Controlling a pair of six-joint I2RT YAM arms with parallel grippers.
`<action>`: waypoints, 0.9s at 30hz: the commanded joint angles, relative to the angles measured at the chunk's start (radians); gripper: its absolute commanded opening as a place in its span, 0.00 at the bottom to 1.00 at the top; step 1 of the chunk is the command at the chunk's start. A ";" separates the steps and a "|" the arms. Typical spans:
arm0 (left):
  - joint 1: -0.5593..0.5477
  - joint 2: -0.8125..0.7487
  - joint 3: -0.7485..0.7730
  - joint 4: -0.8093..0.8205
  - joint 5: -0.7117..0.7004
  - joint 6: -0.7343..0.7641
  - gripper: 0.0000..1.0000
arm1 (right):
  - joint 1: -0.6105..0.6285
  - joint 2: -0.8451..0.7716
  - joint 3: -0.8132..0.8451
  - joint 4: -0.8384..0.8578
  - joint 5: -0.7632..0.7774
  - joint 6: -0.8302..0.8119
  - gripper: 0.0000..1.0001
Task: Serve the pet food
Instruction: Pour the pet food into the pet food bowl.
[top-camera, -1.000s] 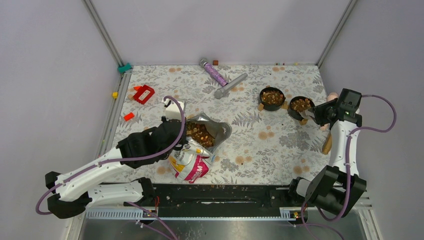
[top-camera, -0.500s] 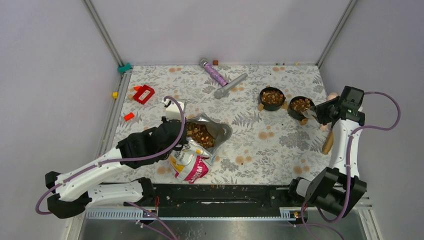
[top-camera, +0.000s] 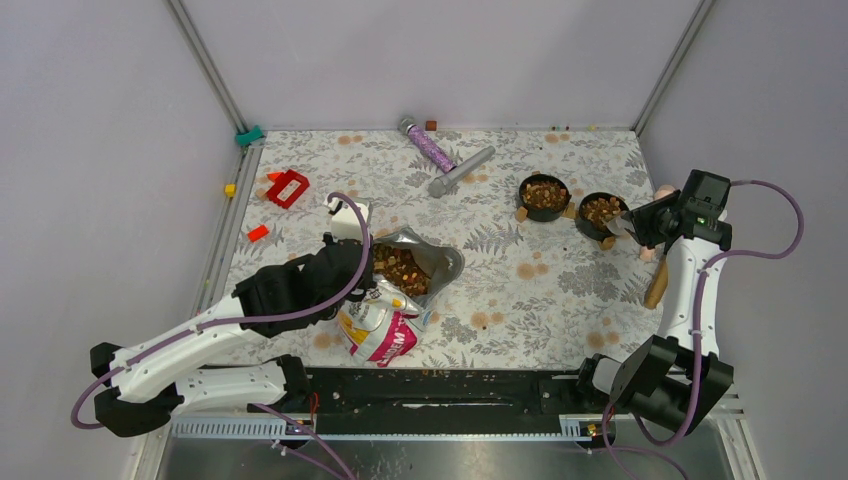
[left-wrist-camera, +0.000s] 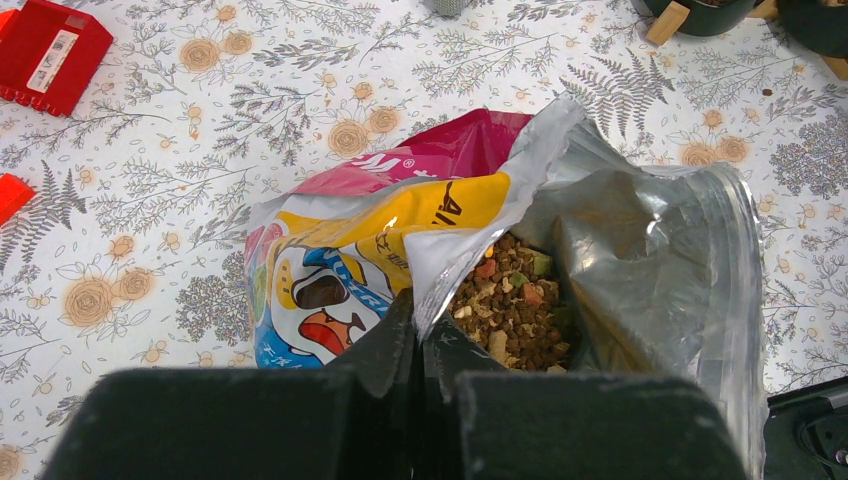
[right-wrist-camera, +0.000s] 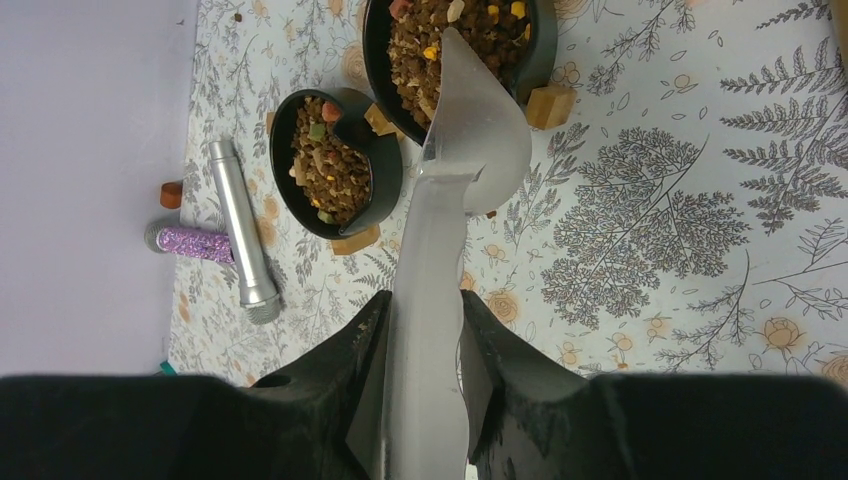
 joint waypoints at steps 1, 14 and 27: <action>-0.022 -0.037 0.030 0.135 -0.007 -0.002 0.00 | -0.006 -0.003 0.048 0.003 -0.001 -0.026 0.00; -0.024 -0.035 0.029 0.135 -0.004 -0.003 0.00 | -0.006 -0.030 0.062 -0.017 0.040 -0.059 0.00; -0.024 -0.035 0.030 0.135 -0.007 -0.002 0.00 | -0.005 -0.026 0.075 -0.030 0.024 -0.081 0.00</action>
